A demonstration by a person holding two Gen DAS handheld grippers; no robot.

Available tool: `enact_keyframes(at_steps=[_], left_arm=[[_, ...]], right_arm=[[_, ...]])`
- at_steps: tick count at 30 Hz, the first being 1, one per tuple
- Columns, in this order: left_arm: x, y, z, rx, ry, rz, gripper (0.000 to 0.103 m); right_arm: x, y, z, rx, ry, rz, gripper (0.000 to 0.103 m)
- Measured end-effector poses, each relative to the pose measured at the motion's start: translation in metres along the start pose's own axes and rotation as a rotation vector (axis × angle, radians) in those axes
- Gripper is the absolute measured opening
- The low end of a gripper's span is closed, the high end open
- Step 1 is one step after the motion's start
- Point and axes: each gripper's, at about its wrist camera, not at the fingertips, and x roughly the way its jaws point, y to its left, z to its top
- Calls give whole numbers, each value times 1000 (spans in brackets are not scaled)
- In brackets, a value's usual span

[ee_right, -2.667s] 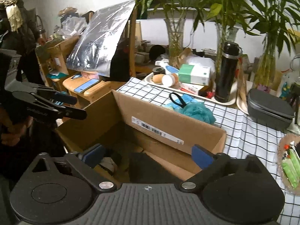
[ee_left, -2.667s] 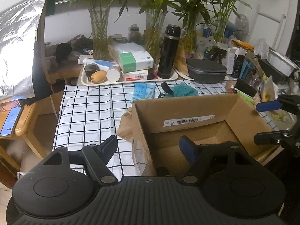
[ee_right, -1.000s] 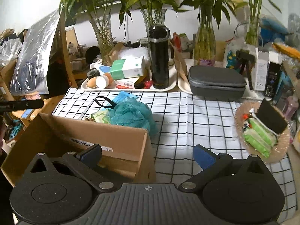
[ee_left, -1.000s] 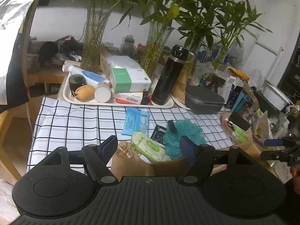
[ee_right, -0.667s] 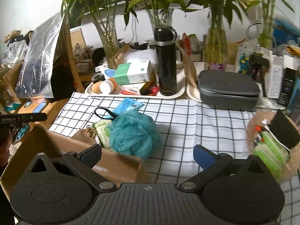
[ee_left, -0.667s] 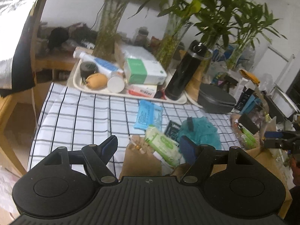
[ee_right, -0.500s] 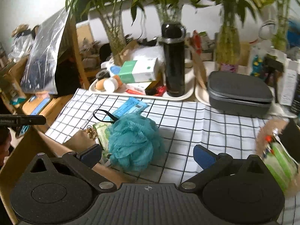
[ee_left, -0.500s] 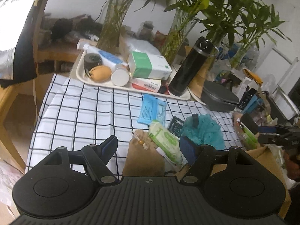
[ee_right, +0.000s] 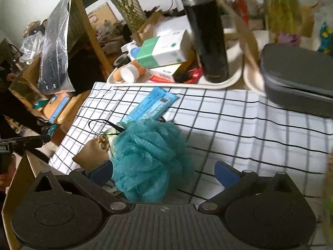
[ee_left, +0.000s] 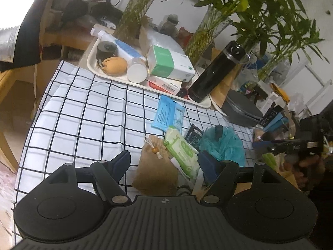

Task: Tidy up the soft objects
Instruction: 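Move the right gripper to the teal mesh loofah and grasp it, then grasp the burlap drawstring pouch with the left gripper while the right lifts the loofah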

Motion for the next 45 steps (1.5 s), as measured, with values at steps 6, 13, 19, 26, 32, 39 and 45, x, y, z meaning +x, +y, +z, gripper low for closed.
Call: enact_keyframes(at_steps=[6, 13, 19, 26, 32, 39, 45], left_arm=[[2, 8, 3, -54, 2, 22, 72], [6, 14, 4, -79, 16, 44, 72], [9, 17, 4, -96, 30, 47, 72], [12, 24, 6, -149, 44, 29, 72], [17, 24, 11, -120, 53, 3, 72], [49, 32, 23, -123, 131, -69, 71], [83, 36, 28, -70, 219, -74, 70]], right_arm=[[35, -6, 17, 7, 96, 74, 103], [76, -5, 29, 0, 199, 132, 103], [108, 1, 28, -9, 286, 126, 100], [105, 7, 19, -27, 309, 126, 76], [81, -2, 16, 39, 222, 118, 65], [16, -6, 20, 68, 18, 36, 65], [-28, -1, 11, 65, -116, -39, 65]])
